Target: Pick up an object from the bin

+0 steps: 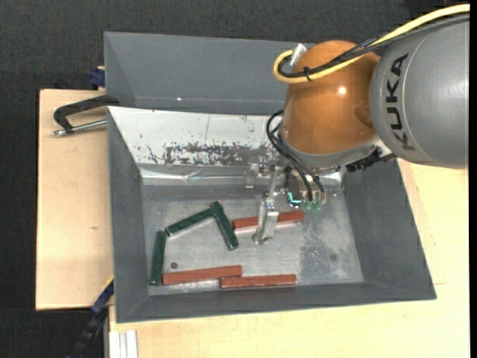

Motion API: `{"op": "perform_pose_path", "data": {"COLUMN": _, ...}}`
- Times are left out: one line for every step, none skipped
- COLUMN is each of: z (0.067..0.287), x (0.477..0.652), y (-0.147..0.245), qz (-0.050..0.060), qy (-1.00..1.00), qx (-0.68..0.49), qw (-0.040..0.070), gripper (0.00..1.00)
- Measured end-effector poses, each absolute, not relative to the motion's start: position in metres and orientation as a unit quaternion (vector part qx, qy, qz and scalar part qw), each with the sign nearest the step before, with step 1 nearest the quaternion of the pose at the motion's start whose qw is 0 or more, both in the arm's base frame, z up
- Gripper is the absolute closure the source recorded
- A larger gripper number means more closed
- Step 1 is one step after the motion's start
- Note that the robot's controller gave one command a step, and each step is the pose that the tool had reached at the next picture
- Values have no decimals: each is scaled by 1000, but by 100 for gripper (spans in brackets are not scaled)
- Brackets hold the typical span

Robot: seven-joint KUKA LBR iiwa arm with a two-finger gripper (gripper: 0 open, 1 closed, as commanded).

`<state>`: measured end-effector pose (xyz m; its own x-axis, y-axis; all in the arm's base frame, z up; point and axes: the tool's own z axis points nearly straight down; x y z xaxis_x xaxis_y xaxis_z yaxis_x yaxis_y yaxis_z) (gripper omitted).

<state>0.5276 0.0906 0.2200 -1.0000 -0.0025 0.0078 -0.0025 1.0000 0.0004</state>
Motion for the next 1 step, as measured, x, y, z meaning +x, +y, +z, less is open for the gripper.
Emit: {"op": "perform_pose_path", "data": {"z": 225, "x": 529, "y": 90, "qz": -1, "qy": -1000, "qx": 0, "qw": -1, "gripper": 0}}
